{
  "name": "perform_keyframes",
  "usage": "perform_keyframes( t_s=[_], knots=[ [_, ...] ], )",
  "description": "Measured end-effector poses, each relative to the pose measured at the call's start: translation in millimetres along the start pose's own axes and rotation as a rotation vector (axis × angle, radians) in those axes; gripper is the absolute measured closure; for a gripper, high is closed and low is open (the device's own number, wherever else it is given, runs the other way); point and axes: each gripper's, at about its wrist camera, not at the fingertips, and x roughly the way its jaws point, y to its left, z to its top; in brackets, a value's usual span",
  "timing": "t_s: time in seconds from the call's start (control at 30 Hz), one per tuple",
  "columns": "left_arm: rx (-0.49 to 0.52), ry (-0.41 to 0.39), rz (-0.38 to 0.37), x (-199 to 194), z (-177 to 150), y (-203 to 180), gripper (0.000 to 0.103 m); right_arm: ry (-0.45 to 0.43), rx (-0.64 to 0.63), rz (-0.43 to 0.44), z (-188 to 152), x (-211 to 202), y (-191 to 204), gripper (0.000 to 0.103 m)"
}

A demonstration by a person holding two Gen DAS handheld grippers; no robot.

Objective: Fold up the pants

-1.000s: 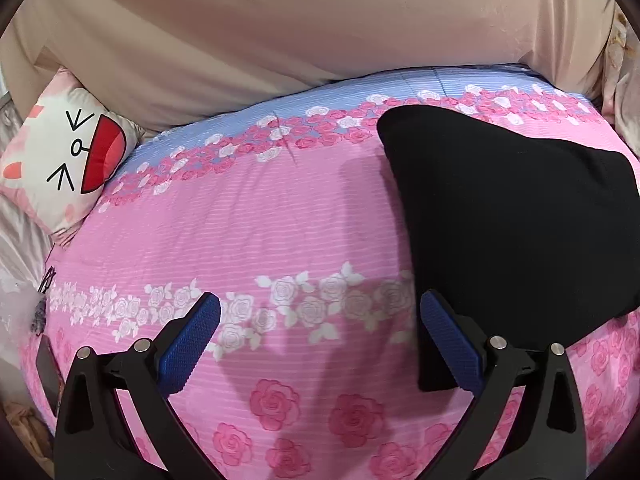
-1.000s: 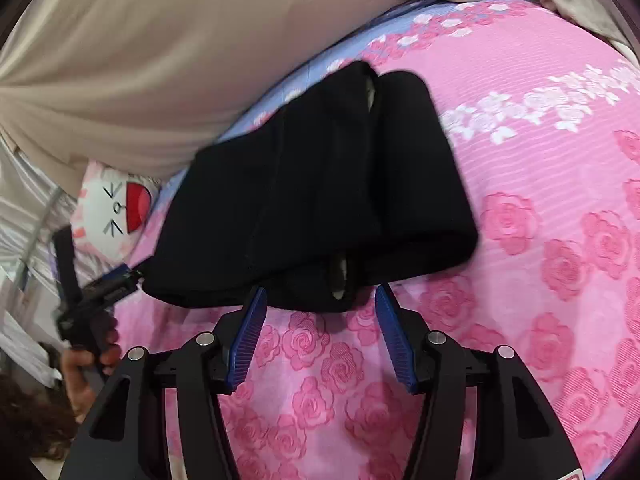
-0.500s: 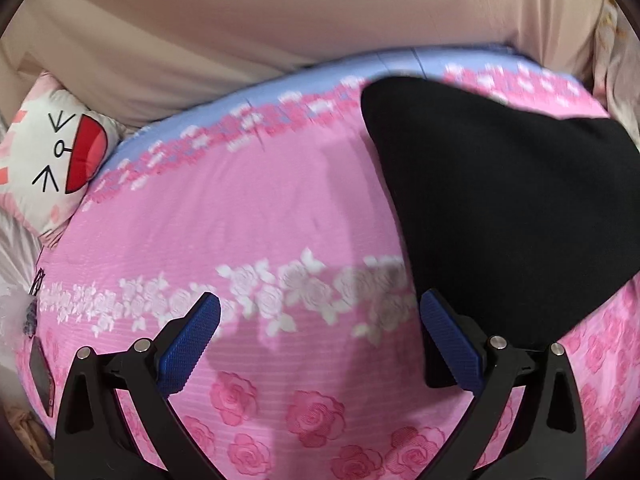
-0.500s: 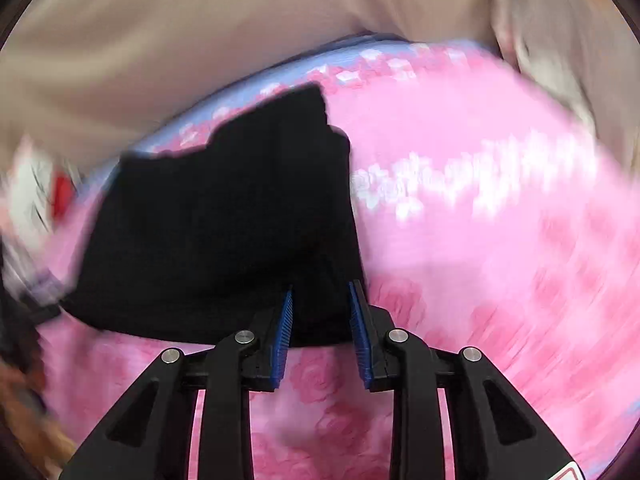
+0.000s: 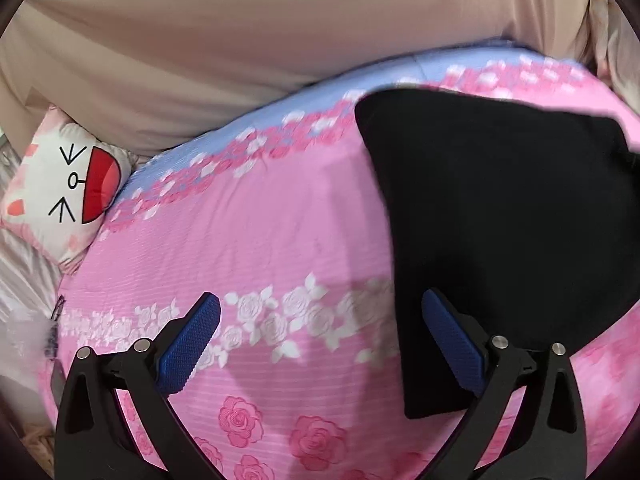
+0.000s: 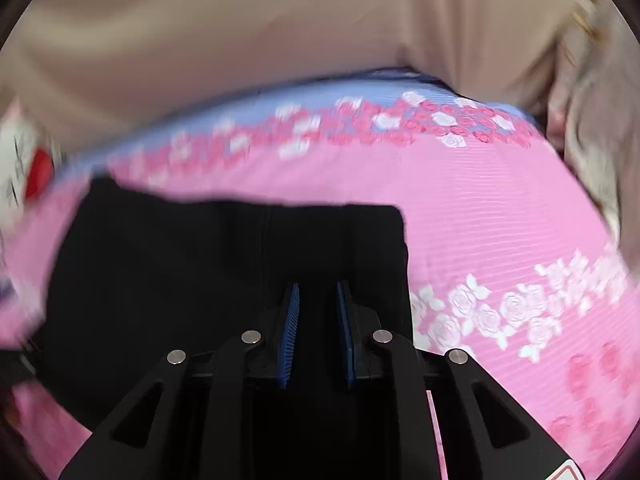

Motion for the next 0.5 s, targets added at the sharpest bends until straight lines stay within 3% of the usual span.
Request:
perform_keyframes(
  t_s=[0.07, 0.13, 0.17, 0.2, 0.3, 0.33, 0.4, 0.47, 0.5],
  knots=[
    [-0.018, 0.0, -0.003, 0, -4, 7, 0.005, -0.083, -0.079, 0.07, 5, -24, 32, 0.087],
    [-0.037, 0.014, -0.022, 4, -5, 10, 0.005, -0.038, -0.201, 0.079, 3, -6, 58, 0.088],
    [-0.047, 0.02, -0.029, 6, -6, 10, 0.005, 0.02, -0.245, 0.02, 2, 21, 63, 0.09],
    [-0.052, 0.023, -0.031, 8, -6, 11, 0.005, 0.062, -0.214, 0.007, 4, 45, 54, 0.093],
    [-0.058, 0.017, -0.031, 3, -5, 16, 0.005, 0.059, -0.004, 0.084, 25, 35, 39, 0.093],
    [-0.055, 0.013, -0.028, 1, -5, 17, 0.005, -0.018, -0.034, 0.107, 31, 11, 54, 0.085],
    [-0.066, 0.0, -0.02, -6, -7, 24, 0.005, -0.051, -0.12, 0.135, 29, -7, 85, 0.084],
    [-0.081, -0.003, -0.024, -7, -6, 29, 0.005, 0.011, -0.227, 0.221, 27, 5, 122, 0.085],
    [-0.085, -0.003, -0.026, -7, -5, 29, 0.005, 0.044, -0.253, 0.222, 25, 20, 135, 0.085]
  ],
)
